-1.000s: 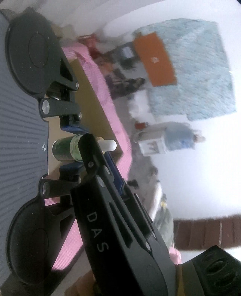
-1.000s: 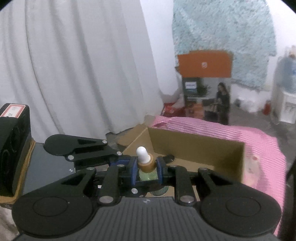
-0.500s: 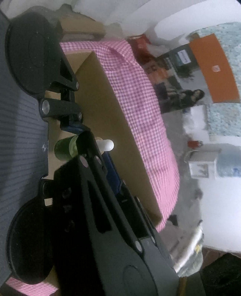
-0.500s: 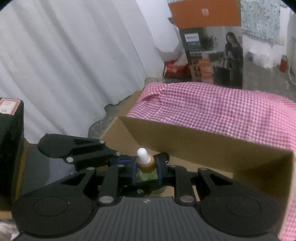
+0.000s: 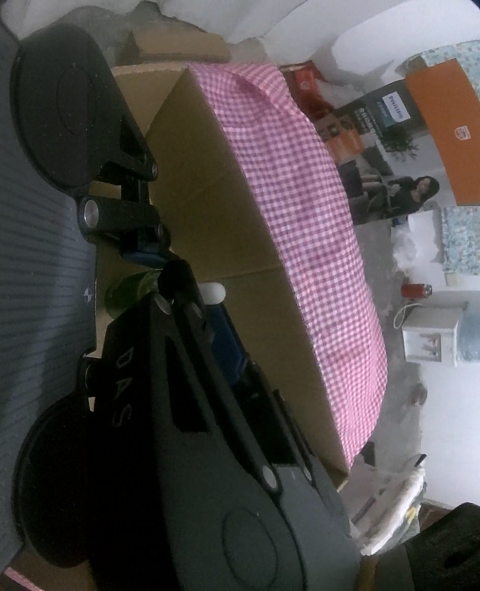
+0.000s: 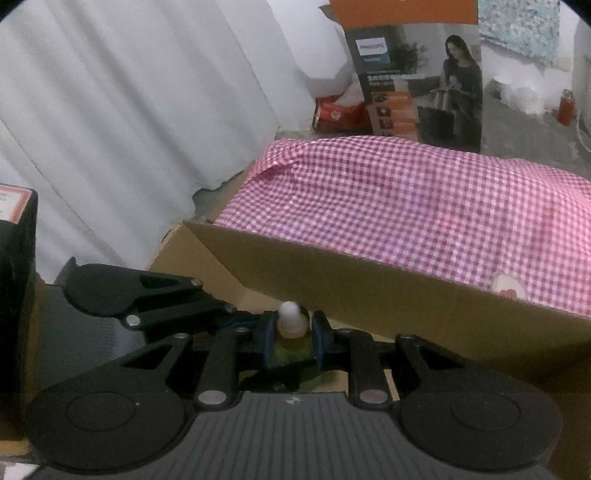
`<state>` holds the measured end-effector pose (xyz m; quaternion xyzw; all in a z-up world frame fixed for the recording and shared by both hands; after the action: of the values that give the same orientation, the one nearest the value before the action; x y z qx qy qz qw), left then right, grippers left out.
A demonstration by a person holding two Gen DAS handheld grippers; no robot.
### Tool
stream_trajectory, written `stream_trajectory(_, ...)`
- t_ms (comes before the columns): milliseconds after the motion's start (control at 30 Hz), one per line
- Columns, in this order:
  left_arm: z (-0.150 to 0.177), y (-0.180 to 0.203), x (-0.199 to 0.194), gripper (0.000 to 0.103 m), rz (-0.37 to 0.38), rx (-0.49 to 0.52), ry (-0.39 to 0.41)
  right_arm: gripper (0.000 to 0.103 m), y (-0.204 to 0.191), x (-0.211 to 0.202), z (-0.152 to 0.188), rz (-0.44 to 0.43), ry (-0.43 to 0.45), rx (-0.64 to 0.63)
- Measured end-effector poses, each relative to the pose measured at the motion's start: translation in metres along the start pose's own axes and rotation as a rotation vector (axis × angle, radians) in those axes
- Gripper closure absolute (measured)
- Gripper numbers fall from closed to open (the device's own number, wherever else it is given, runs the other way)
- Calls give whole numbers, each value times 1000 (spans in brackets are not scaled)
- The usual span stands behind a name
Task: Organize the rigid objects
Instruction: 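Lower the dropper bottle into the box and open the right gripper, then move the right gripper to the pink plastic lid and grasp its rim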
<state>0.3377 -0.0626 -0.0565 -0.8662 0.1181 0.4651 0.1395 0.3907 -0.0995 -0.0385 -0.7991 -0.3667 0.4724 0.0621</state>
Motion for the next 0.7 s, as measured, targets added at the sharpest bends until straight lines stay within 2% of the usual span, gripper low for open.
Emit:
stream_trajectory(100, -2, -1, -12, 65, -3, 1, 16, 75, -2, -4, 0, 4, 2, 11)
stream_trajectory(167, -5, -3, -23, 62, -6, -1, 38, 63, -3, -12, -2, 3, 19, 22)
stream_trajectory(200, -5, -4, -31, 61, -7, 0, 51, 51, -4, -18, -2, 2, 30, 26)
stream_trajectory(233, -6, -4, -38, 57, -8, 2, 65, 47, -7, -25, -3, 1, 49, 25)
stream_trajectory(333, -5, -7, -68, 49, -14, -5, 125, 47, -17, -55, 0, -3, 104, 22)
stream_trajectory(500, 3, -11, -121, 46, -17, -24, 221, 47, -39, -115, 19, -27, 207, 37)
stream_trajectory(700, 33, -11, -187, 36, -1, -52, 338, 47, -81, -193, 74, -87, 333, 49)
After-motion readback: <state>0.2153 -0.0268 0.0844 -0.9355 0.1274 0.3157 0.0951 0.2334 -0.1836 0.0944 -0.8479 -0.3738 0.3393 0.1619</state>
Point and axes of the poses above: each gripper's, at about its wrist camera, not at the fingertips, and x roughly the way its jaws point, y to its right, z to its underside, the point moved 7 cm from there along x, roughly the way its jaws point, and after that the axes turned 7 degrees about -z, right-handed, at the moved point
